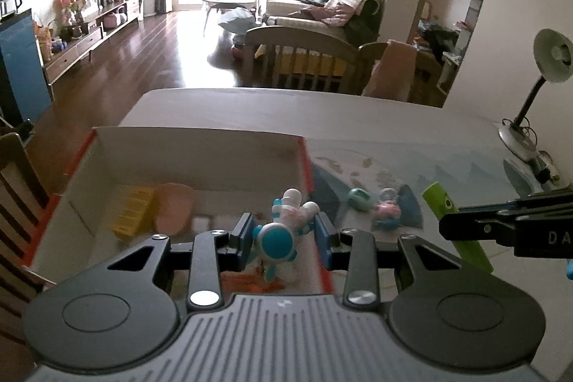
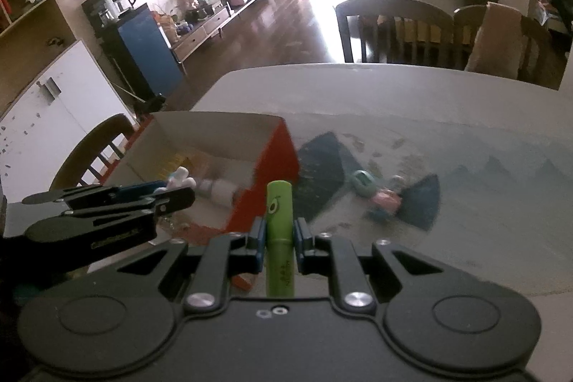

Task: Organize rigid objects
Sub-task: 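Carry the toy figure and glue stick into the white box while both tools open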

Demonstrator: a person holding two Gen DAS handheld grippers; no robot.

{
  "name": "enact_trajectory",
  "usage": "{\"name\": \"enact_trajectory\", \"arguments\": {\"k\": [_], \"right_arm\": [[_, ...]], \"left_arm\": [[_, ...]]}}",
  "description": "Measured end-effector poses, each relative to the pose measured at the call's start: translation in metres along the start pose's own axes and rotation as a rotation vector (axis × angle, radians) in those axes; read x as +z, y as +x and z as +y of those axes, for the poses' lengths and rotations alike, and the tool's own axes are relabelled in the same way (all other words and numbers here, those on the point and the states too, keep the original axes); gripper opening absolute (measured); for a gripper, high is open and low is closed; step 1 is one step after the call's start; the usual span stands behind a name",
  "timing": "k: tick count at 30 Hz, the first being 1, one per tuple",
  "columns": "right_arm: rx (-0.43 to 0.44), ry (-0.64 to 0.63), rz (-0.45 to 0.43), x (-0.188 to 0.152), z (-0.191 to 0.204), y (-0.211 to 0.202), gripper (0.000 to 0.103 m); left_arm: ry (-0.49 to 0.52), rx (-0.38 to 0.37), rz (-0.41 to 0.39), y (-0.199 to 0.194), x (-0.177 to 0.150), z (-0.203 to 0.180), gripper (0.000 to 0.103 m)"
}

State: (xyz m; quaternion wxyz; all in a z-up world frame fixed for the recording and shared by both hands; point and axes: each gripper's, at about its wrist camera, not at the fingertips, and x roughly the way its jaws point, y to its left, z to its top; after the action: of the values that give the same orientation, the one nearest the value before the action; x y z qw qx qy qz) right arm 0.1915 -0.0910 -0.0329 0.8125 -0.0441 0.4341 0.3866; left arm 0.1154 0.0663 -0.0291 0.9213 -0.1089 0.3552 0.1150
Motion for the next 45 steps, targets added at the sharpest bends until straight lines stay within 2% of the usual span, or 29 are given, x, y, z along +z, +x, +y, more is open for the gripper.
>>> {"name": "enact_trajectory", "arguments": {"k": [12,21,28,34,45], "right_arm": [[-0.004,-0.033,-0.012,0.018,0.062,0.040,0.015],[-0.042,-0.063,-0.009,0.027,0.090,0.079,0.015],[-0.062,-0.100,0.022,0.026,0.101,0.117,0.015],[-0.093,-0.136,0.085,0.014,0.105,0.145,0.015],[-0.089,-0.194,0.154,-0.001,0.116,0.166,0.016]], "left_arm": [[-0.020,0.062,-0.019,-0.010,0.017,0.085,0.035],[0.001,0.122,0.022,0.013,0.023,0.138,0.035],[0.006,0.130,0.079,0.043,0.016,0.156,0.035],[0.023,0.127,0.124,0.060,0.007,0.161,0.035],[0.049,0.114,0.178,0.074,-0.014,0.157,0.035]]}}
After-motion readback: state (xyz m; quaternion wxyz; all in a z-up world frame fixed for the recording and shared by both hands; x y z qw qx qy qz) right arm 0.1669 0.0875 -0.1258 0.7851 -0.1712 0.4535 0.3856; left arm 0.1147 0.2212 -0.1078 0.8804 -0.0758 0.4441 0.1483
